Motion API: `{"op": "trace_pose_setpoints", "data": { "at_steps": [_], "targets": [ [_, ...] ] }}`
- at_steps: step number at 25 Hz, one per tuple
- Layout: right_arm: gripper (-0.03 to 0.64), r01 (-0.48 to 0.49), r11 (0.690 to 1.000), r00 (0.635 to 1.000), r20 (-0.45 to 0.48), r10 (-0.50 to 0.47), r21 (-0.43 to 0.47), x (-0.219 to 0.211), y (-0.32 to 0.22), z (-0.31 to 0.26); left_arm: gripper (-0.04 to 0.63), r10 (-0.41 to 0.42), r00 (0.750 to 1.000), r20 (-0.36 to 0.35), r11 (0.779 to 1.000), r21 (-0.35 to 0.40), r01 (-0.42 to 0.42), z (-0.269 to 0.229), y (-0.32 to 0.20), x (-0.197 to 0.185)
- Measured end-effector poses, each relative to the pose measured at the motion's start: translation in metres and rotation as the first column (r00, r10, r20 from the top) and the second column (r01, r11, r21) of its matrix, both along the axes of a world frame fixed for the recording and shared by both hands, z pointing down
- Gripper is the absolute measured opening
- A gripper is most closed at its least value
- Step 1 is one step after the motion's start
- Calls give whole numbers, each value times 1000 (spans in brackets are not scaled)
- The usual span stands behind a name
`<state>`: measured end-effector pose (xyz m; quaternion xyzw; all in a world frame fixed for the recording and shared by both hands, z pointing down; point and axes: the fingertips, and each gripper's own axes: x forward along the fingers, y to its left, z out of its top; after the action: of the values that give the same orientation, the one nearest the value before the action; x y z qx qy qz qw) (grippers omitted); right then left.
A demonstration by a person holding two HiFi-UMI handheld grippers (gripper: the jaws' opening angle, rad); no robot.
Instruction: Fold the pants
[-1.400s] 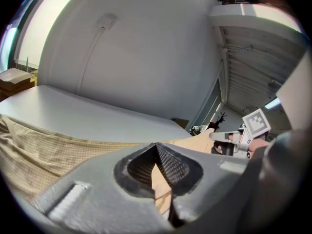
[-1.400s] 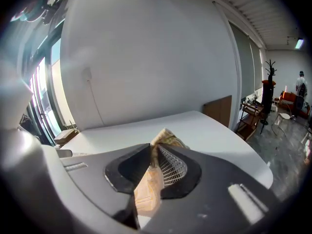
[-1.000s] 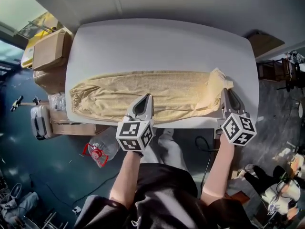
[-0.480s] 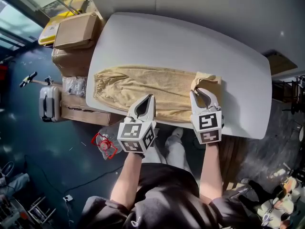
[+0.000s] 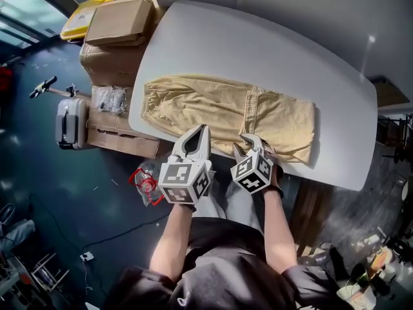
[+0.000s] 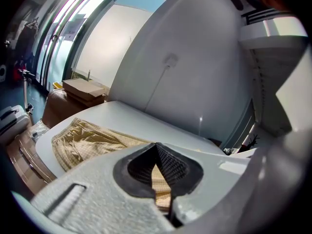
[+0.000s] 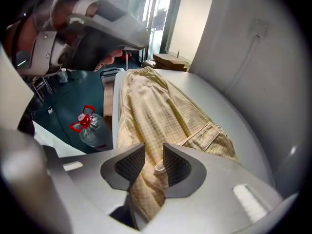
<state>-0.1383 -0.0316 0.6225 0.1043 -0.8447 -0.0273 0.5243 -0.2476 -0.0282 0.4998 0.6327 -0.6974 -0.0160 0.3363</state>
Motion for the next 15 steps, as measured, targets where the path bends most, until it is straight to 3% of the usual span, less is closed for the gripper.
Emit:
{"op": "trace_pose_setpoints", "data": {
  "at_steps": [5,11,15],
  "targets": [
    [93,-108,994,985,132,108,-10,-6,-12,-25,5,28,1000,-2,1000,14,-28,-5,-5,7],
    [3,-256,962,910,310,274,-99,7,-28,-55,5,84,996,-3,996,29,-83,-10,-17,33],
    [3,-329,936,856,380,351,-125,29,-43,-75,5,155,988,7,987,45,-155,-11,-28,60]
  ]
}}
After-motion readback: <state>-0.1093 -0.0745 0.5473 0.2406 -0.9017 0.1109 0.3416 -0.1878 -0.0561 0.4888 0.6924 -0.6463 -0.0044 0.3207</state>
